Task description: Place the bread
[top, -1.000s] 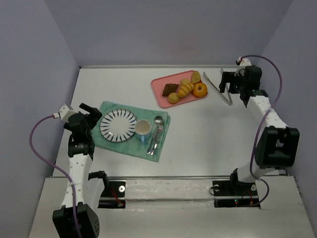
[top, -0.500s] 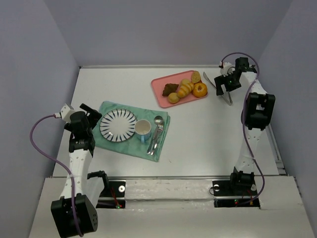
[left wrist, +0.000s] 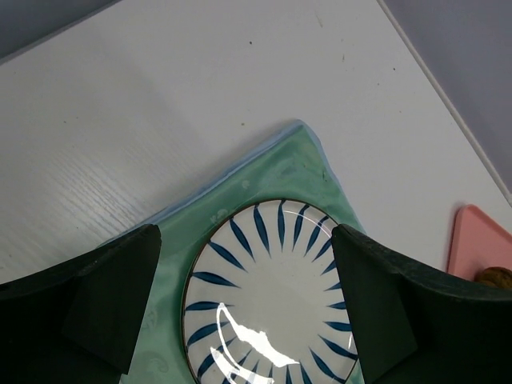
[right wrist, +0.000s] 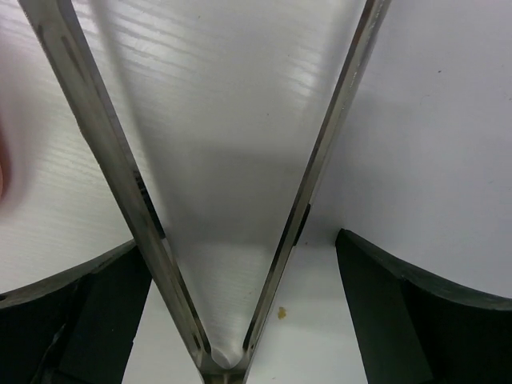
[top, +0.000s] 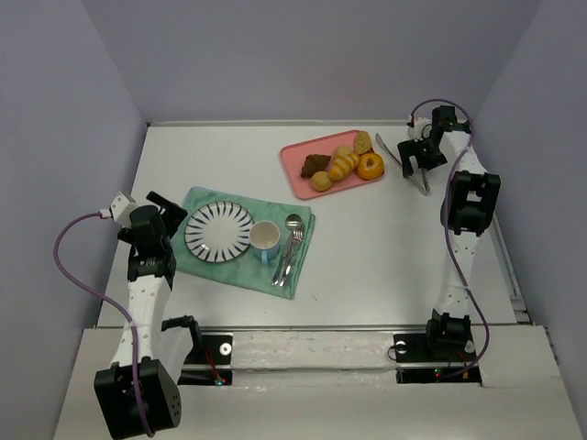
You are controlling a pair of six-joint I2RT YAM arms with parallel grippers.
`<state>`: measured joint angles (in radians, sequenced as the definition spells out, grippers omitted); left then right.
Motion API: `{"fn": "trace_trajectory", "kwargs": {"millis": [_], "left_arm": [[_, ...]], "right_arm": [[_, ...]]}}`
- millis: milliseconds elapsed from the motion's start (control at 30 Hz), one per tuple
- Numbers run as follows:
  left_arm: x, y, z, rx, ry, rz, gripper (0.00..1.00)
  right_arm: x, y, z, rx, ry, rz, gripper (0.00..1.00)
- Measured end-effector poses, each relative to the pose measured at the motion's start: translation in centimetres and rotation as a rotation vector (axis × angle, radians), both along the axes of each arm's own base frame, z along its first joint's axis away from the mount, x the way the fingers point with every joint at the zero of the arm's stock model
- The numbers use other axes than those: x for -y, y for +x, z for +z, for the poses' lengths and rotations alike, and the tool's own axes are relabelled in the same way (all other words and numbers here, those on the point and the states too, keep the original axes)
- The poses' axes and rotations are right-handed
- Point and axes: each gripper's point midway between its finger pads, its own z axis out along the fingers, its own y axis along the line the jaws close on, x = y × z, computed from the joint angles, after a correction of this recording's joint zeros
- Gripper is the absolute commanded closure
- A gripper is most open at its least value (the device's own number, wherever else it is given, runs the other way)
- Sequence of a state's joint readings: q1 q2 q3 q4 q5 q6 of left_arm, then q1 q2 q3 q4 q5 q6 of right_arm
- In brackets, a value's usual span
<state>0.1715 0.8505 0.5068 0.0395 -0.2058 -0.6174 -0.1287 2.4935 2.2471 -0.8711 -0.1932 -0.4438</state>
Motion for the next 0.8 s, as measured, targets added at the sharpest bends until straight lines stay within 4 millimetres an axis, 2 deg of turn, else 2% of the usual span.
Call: {"fn": "trace_trajectory", "kwargs": {"millis": [167, 200, 233, 267, 367, 467, 567, 667, 800], "left_arm": [[-0.2, -0.1, 0.4, 0.011, 0.006, 0.010, 0.01], [-0.2, -0.1, 0.4, 0.011, 0.007, 0.011, 0.01], [-0.2, -0.1, 0.4, 0.011, 0.007, 0.012, 0.01], [-0.2, -0.1, 0.4, 0.011, 0.007, 0.012, 0.01], [-0.3, -0.1, 0.4, 0.012, 0.009, 0.015, 0.01], [-0.3, -0.1, 0.5, 0.015, 0.009, 0.015, 0.01], [-0.3, -0.2, 0.6, 0.019, 0.010, 0.014, 0.01], [-0.2, -0.2, 0.7, 0.023, 0.009, 0.010, 0.01], [0.0, -0.1, 0.9, 0.028, 0.005, 0.000, 0.01]], "right_arm": [[0.2, 0.8, -0.1, 0.011, 0.002, -0.033, 0.28], [0.2, 0.9, -0.1, 0.014, 0.005, -0.038, 0.42], [0.2, 1.0, -0.1, 0.015, 0.007, -0.041, 0.49], [0.2, 1.1, -0.1, 0.019, 0.009, -0.045, 0.61], [0.2, 1.2, 0.0, 0.039, 0.021, -0.049, 0.70], [-0.1, 0.7, 0.1, 0.049, 0.038, -0.047, 0.85], [-0.4, -0.4, 0.3, 0.034, 0.055, -0.088, 0.93], [-0.1, -1.3, 1.3, 0.041, 0.055, -0.165, 0.93], [-0.1, -2.6, 4.9, 0.100, 0.061, -0.274, 0.93]]}}
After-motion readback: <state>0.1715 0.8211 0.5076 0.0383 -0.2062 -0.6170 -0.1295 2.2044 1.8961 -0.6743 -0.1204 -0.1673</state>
